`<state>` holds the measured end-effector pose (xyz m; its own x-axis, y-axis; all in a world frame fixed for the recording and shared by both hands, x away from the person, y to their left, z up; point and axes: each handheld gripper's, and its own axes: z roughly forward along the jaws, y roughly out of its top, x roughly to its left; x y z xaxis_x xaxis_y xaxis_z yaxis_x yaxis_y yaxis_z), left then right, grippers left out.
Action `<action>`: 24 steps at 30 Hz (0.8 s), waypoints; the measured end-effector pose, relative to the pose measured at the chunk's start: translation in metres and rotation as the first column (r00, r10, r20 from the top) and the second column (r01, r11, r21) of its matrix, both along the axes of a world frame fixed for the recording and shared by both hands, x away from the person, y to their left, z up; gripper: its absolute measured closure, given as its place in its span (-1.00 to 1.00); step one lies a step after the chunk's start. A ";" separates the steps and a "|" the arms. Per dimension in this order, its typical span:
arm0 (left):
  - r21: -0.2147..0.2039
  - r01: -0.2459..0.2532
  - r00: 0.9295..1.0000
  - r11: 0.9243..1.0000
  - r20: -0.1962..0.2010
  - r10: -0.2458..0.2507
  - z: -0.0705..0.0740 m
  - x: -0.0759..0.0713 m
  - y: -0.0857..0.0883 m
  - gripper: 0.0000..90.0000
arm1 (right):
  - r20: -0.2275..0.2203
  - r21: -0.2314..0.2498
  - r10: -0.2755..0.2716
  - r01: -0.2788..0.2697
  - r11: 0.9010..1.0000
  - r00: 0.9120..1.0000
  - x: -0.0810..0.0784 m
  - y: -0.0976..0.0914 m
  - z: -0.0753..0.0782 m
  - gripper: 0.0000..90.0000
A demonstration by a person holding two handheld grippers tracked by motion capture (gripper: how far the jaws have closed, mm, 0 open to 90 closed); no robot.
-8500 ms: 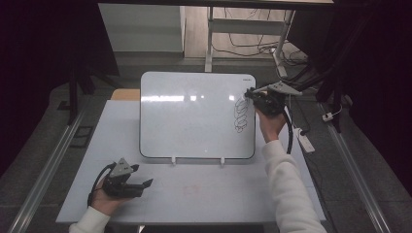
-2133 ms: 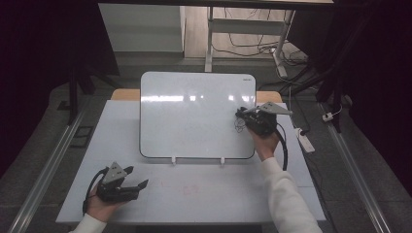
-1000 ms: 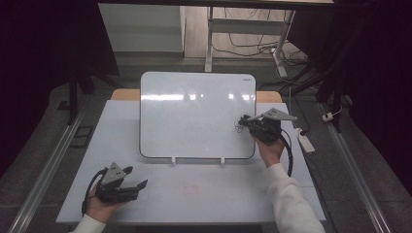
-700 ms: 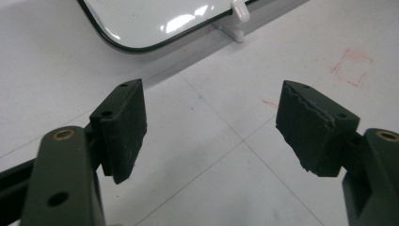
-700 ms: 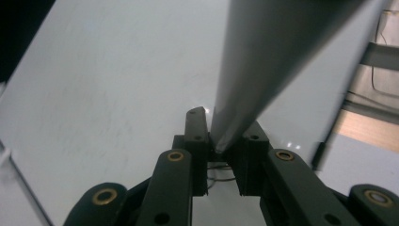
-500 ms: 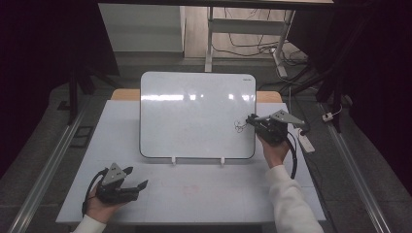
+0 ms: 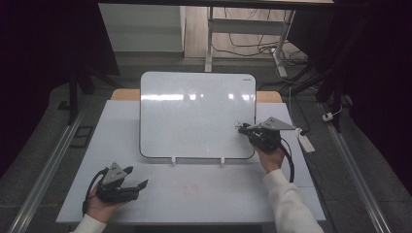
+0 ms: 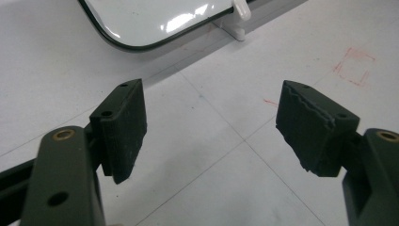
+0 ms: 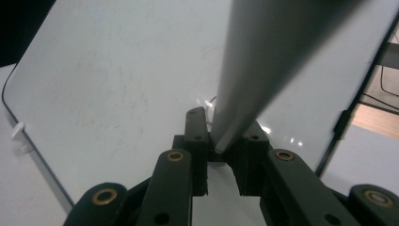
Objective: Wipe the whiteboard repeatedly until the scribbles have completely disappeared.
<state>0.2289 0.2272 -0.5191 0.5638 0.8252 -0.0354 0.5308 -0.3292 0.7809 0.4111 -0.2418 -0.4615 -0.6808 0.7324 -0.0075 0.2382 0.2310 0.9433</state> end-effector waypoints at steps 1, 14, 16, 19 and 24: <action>0.000 0.001 1.000 1.000 0.000 -0.001 0.000 0.000 0.000 -0.43 | 0.004 0.026 -0.033 0.033 0.999 0.999 0.002 -0.005 0.002 0.73; -0.002 -0.003 1.000 1.000 0.004 0.003 0.001 -0.001 0.001 -0.43 | -0.009 -0.004 0.006 -0.006 1.000 1.000 -0.006 0.007 -0.004 0.72; -0.001 -0.003 1.000 1.000 0.003 0.003 0.000 0.000 0.001 -0.43 | -0.006 -0.037 0.043 -0.043 0.998 0.999 -0.011 0.013 -0.009 0.73; 0.002 0.002 1.000 1.000 0.006 -0.002 0.001 -0.001 0.000 -0.43 | 0.011 -0.007 -0.016 0.016 1.000 1.000 -0.005 0.004 -0.003 0.73; 0.003 0.003 1.000 1.000 0.004 -0.003 0.001 0.000 -0.001 -0.43 | 0.006 0.000 0.017 -0.017 1.000 1.000 -0.004 0.014 -0.004 0.72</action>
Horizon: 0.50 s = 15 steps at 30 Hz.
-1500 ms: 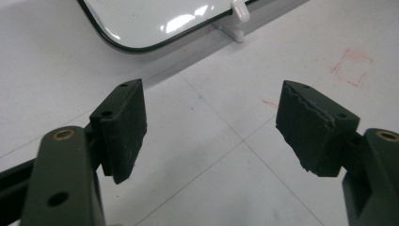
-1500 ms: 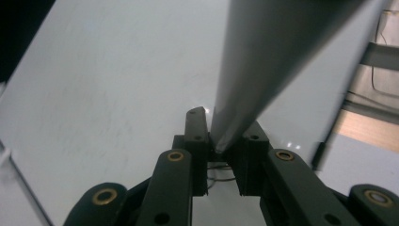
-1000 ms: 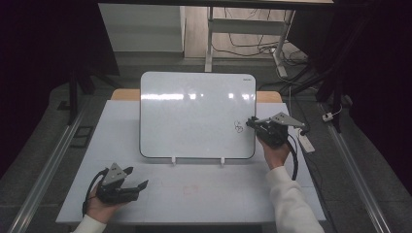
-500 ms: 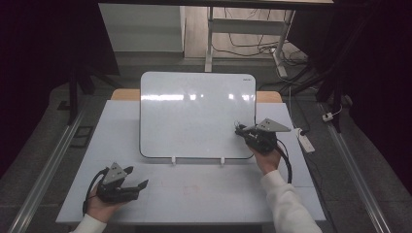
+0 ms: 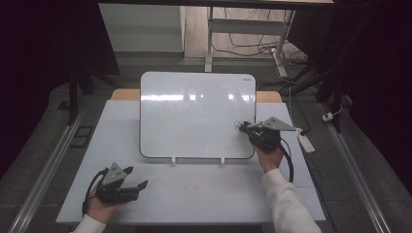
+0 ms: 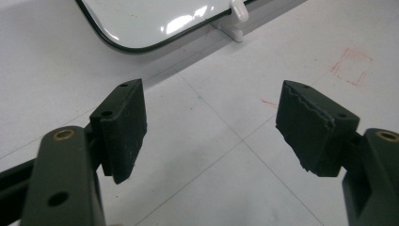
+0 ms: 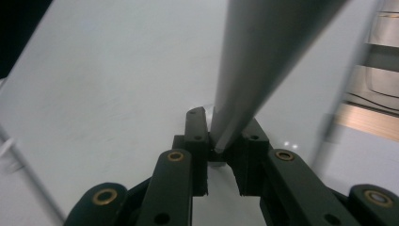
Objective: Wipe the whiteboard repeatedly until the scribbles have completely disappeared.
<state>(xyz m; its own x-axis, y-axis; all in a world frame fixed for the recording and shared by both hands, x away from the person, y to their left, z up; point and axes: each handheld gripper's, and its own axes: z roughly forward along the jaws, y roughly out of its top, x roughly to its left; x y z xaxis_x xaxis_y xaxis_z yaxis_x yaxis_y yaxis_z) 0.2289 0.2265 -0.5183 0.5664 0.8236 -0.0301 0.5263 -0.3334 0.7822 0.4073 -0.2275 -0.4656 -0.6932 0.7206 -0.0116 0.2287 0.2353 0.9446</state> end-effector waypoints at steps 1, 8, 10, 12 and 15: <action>0.000 0.000 1.000 1.000 0.000 0.000 0.000 0.000 0.000 -0.43 | 0.011 -0.014 0.016 -0.016 1.000 1.000 0.000 0.005 0.000 0.72; -0.001 -0.005 1.000 1.000 0.002 0.005 0.000 -0.002 0.002 -0.43 | 0.011 0.041 -0.034 0.033 0.999 0.999 0.010 0.001 0.006 0.73; -0.004 -0.005 1.000 1.000 0.002 0.005 0.000 -0.001 0.002 -0.43 | 0.016 -0.010 0.023 -0.022 1.000 1.000 0.004 0.012 0.002 0.72; 0.000 -0.003 1.000 1.000 0.004 0.003 0.000 -0.002 0.002 -0.43 | 0.021 -0.017 0.022 -0.021 1.000 1.000 0.007 0.012 0.004 0.73; -0.001 -0.003 1.000 1.000 0.005 0.003 0.000 -0.003 0.002 -0.43 | 0.024 0.054 -0.056 0.055 0.997 0.998 0.015 -0.002 0.011 0.72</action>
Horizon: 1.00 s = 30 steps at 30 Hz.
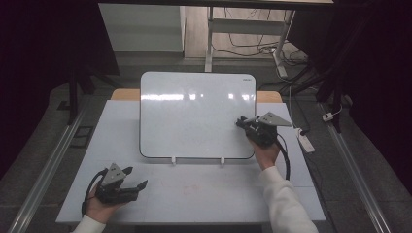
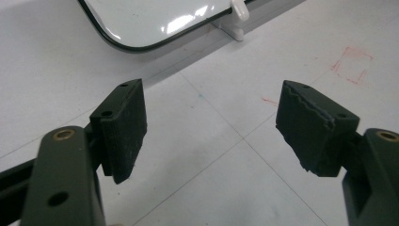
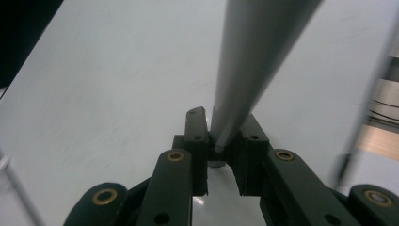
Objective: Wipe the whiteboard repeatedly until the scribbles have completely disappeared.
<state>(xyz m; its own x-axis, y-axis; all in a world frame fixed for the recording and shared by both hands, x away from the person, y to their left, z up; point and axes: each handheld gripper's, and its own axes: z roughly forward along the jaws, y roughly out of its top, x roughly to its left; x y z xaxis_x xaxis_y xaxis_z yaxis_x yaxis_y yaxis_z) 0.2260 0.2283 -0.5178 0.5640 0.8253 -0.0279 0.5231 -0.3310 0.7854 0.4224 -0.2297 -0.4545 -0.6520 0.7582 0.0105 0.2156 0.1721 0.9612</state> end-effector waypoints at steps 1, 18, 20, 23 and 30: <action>-0.001 -0.002 1.000 1.000 -0.001 0.002 0.000 0.000 0.000 -0.43 | 0.001 0.000 -0.006 0.006 1.000 1.000 0.001 -0.002 0.001 0.72; 0.006 -0.002 1.000 1.000 0.003 0.002 -0.001 0.001 0.000 -0.43 | 0.010 -0.039 0.053 -0.052 0.998 0.999 0.001 0.017 0.001 0.72; 0.003 -0.003 1.000 1.000 0.001 0.003 -0.002 0.001 0.001 -0.43 | 0.006 0.017 -0.006 0.006 1.000 1.000 0.006 0.005 0.004 0.72; 0.002 -0.009 1.000 1.000 0.003 0.009 -0.001 0.000 0.001 -0.43 | -0.003 0.000 0.012 -0.012 1.000 1.000 0.002 0.007 0.002 0.72; 0.006 -0.013 1.000 1.000 0.012 0.012 0.000 -0.002 0.002 -0.43 | -0.039 -0.034 0.042 -0.044 0.998 0.998 -0.006 0.011 -0.003 0.72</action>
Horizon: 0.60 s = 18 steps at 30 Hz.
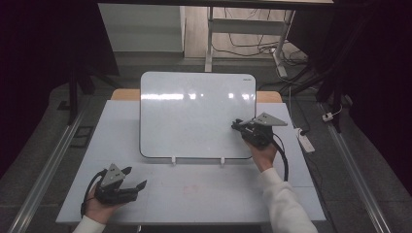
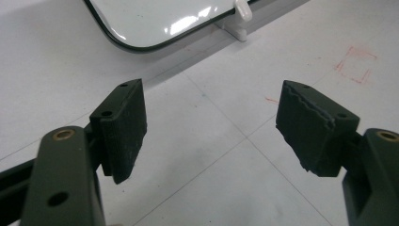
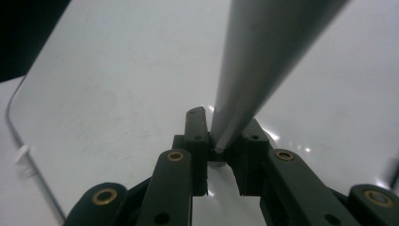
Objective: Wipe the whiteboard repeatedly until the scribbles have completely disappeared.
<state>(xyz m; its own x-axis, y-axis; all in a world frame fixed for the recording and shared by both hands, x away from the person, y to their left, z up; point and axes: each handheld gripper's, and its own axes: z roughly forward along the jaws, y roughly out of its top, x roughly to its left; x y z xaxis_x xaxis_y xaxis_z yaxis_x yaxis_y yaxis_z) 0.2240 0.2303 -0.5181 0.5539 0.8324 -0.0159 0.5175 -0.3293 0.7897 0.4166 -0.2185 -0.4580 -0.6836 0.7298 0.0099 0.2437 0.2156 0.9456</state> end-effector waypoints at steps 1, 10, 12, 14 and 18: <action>-0.002 0.001 1.000 1.000 0.001 -0.001 0.000 0.000 0.000 -0.43 | -0.006 0.004 -0.021 0.021 1.000 1.000 -0.002 -0.003 0.000 0.72; -0.010 0.005 0.999 1.000 0.035 -0.005 0.004 0.003 -0.005 -0.43 | -0.022 -0.020 0.018 -0.018 1.000 1.000 -0.038 -0.011 0.004 0.72; -0.011 0.011 0.999 1.000 0.045 -0.010 0.005 0.004 -0.006 -0.43 | -0.029 -0.023 0.048 -0.049 0.999 0.998 -0.045 -0.010 0.004 0.72; -0.005 0.018 0.998 1.000 0.057 -0.018 0.006 0.004 -0.007 -0.43 | -0.042 -0.024 0.076 -0.077 0.997 0.996 -0.051 -0.009 0.004 0.72; -0.003 0.028 0.995 1.000 0.094 -0.028 0.011 0.001 -0.011 -0.43 | -0.059 -0.026 0.127 -0.128 0.991 0.990 -0.058 0.000 0.004 0.72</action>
